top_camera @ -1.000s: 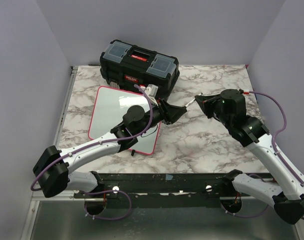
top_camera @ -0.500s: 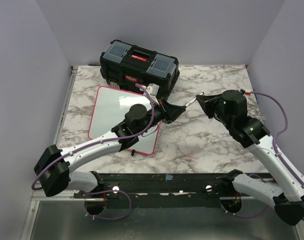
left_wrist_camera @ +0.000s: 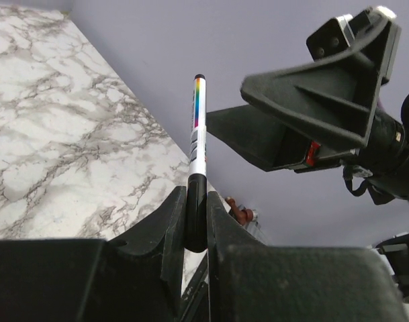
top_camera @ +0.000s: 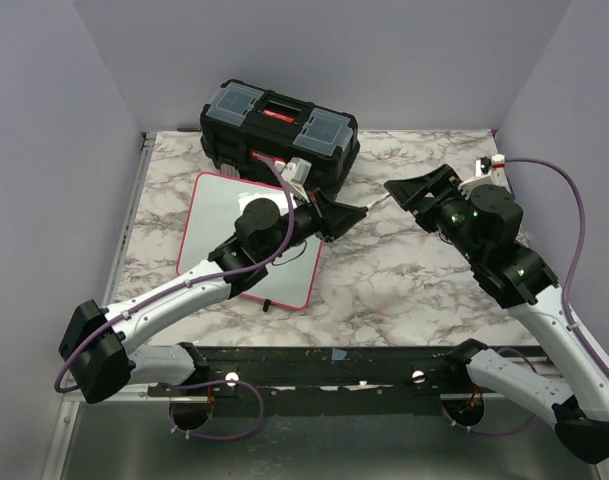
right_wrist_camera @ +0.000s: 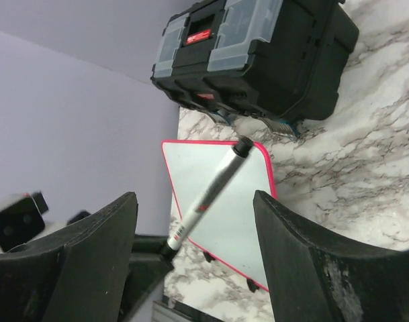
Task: Write a sentence on the whiteboard
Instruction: Pass from the right arm to the left, then open the pen cap from the whiteboard marker.
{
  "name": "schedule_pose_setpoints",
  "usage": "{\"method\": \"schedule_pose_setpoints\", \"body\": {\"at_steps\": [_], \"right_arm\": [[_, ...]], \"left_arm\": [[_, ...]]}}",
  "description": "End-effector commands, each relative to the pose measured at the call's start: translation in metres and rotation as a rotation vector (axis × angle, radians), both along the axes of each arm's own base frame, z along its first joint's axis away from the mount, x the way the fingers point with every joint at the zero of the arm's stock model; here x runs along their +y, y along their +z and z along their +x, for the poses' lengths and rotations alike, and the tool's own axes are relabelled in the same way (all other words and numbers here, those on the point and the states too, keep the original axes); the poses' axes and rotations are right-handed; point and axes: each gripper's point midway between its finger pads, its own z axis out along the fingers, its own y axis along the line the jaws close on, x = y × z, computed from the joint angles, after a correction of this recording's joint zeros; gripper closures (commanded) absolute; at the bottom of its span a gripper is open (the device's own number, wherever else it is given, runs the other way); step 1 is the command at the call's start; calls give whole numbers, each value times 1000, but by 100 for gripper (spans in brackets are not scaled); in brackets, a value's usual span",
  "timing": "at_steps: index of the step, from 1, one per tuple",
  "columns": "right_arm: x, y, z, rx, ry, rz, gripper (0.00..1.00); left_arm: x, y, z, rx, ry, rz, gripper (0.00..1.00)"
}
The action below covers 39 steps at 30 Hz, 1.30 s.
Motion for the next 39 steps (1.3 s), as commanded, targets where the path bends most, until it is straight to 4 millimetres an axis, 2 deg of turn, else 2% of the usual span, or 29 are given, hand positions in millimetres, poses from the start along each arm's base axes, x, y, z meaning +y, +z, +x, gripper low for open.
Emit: {"method": "schedule_pose_setpoints", "body": {"at_steps": [1,6,11,14,17,23,26,32,39], "right_arm": [[6,28,-15,-156,129,-119,28],[15,31,-25,-206,226,-183,27],[42,36,-39,-238,407,-174,27],[55,50,-54,-305,511,-128,28],[59,62,-67,-367,570,-98,29],[76,69,-96,-439,764,-56,42],[79,70,-106,-468,821,-52,54],[84,77,-124,-519,926,-25,62],[89,80,-137,-540,1019,0,62]], "left_arm": [[23,24,-14,-28,-69,-82,100],[36,32,-32,-64,-142,-38,100],[42,42,-52,-111,-244,9,100],[46,42,-60,-133,-295,43,100],[48,43,-72,-171,-358,78,100],[46,49,-80,-197,-424,99,100],[45,55,-88,-219,-475,100,100],[50,60,-87,-243,-468,147,100],[54,60,-82,-244,-458,171,100]]}}
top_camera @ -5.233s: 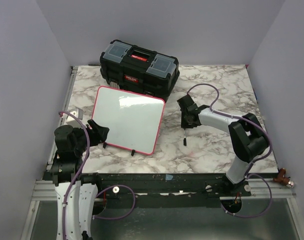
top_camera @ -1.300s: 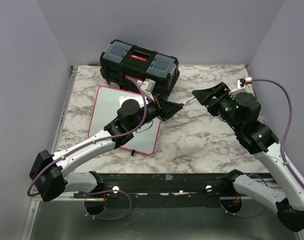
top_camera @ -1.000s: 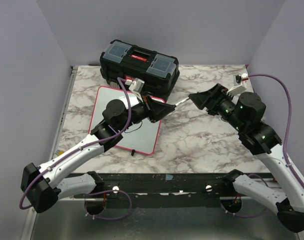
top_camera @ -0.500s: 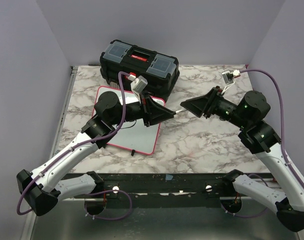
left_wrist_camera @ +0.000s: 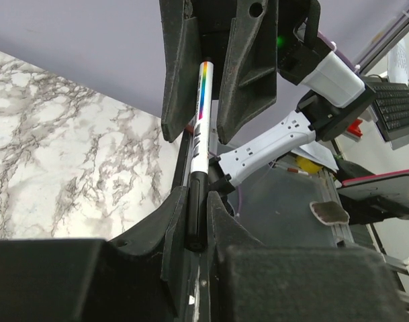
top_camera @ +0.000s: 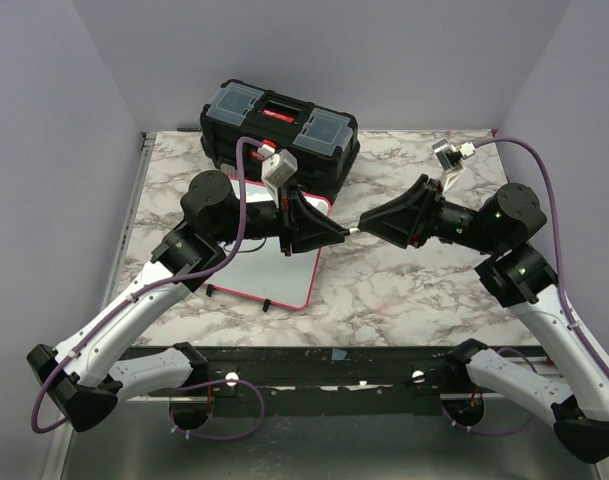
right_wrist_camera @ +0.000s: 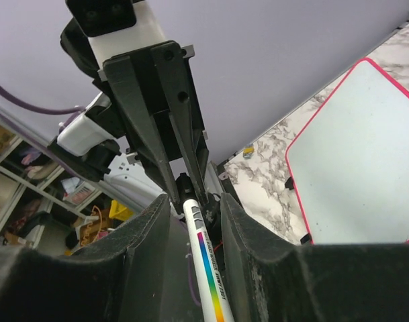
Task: Write a sentence on the whiteboard
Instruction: Open the pen cap from the whiteboard marker.
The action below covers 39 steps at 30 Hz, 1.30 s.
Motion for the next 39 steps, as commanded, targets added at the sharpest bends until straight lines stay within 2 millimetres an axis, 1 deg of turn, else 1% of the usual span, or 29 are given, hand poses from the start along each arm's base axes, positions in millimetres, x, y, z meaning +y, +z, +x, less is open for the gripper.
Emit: {"method": "schedule_pose_setpoints", "body": {"at_steps": [1,9,19,23,31,39], "right_arm": [[6,8,-26,-45,150,20,62],[8,5,-32,-49,208,4,64],[11,1,-29,-45,218,-9,66],[12,-2,-29,-38,226,-16,67],[14,-6,-29,-23,246,-27,67],[14,-7,-29,-23,253,-29,68]], "left_arm": [[1,-14,7,14,8,64,100],[2,-10,11,0,16,90,100],[2,-10,16,2,32,105,100],[2,-7,16,-4,32,101,100],[1,-7,18,-4,34,112,100],[0,-9,21,0,35,115,100]]}}
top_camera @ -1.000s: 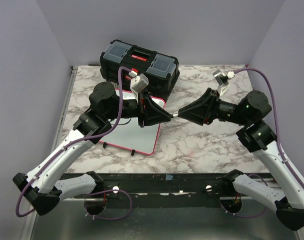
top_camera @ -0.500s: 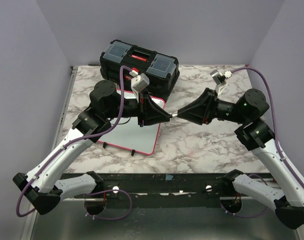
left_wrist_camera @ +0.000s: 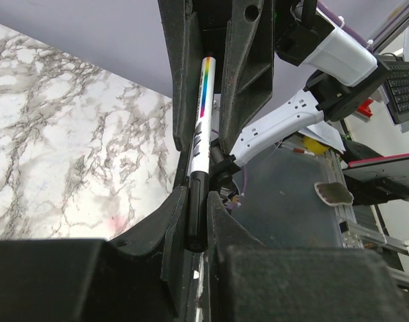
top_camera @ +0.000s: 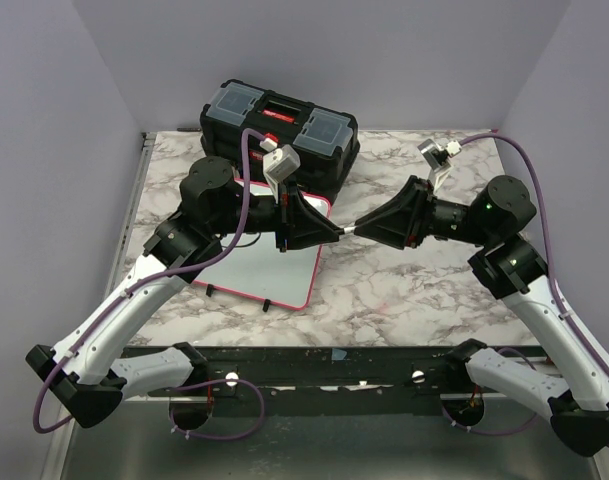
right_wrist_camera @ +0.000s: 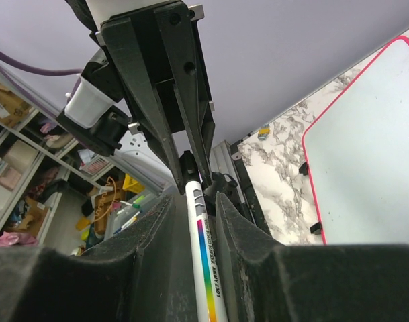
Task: Write a sentence on the whiteboard
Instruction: Open the pen cap from the whiteboard marker.
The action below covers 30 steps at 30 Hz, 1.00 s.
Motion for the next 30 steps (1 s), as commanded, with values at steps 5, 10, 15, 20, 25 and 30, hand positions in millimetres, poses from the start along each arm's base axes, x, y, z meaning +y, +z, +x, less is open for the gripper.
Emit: {"method": "schedule_pose_setpoints", "body": {"at_steps": [5,10,15,20,25,30], "right_arm": [[5,0,-20,-16,119,-3,82],[5,-3,-20,-10,118,-7,99],[7,-11,-16,22,110,-18,99],[7,-20,-7,49,56,-32,99],[3,-26,3,56,-19,-54,99],[-1,-25,4,58,-58,-62,99]], "left_arm": [[-9,-8,20,-2,57,26,100],[-8,-9,21,-2,58,31,100],[-4,-7,25,-5,85,18,100],[3,-10,29,2,114,11,100],[11,-15,35,8,154,9,100],[21,-27,43,27,203,26,100]]}}
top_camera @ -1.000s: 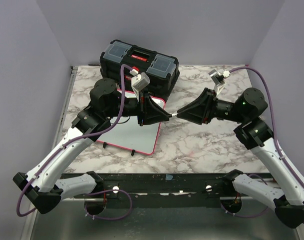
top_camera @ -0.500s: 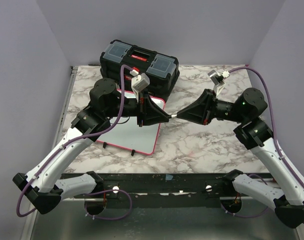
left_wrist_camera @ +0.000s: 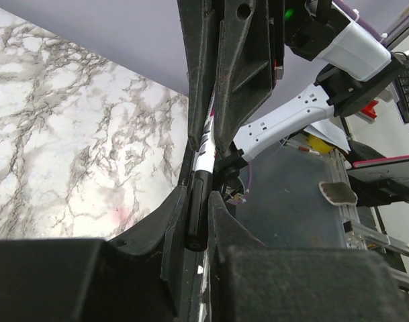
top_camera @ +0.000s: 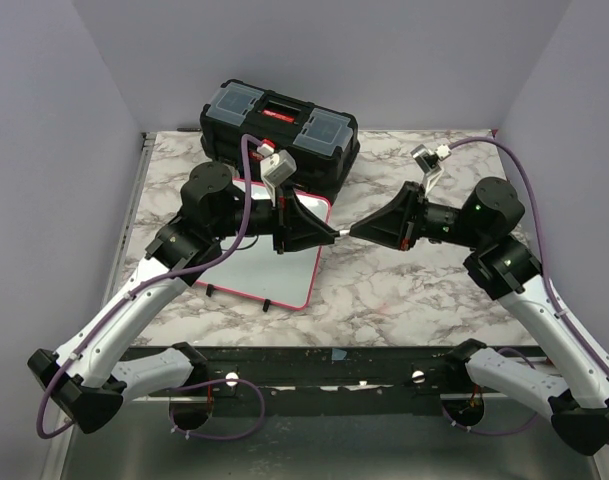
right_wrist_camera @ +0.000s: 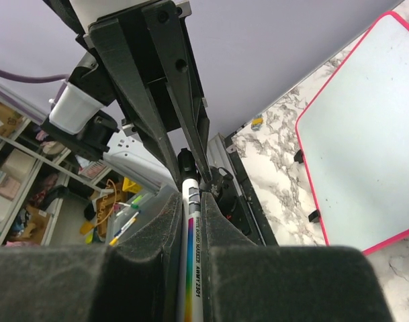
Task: Write a sentence on the whiteboard
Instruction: Open the pen cap from the whiteboard marker, then place the pen cap at the center of the board.
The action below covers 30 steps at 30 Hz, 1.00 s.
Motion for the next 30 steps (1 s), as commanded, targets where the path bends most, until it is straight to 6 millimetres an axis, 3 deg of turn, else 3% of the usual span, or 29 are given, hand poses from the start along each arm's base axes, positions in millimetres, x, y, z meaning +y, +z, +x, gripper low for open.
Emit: {"method": "schedule_pose_setpoints", "body": {"at_steps": [1,16,20,25,30], "right_arm": [[-4,-8,-3,13,-28,-33,99],[-14,-4,-2,3,-88,-43,100],[-28,-3,22,0,-260,-83,99],[-58,-2,54,-9,-527,-152,99],[-91,0,73,-4,-750,-184,99]], "left_arm": [[16,-14,35,12,185,18,100],[51,-32,48,41,277,6,100],[52,-41,55,64,304,24,100],[41,-59,62,84,331,56,100],[12,-88,65,77,344,136,100]]}}
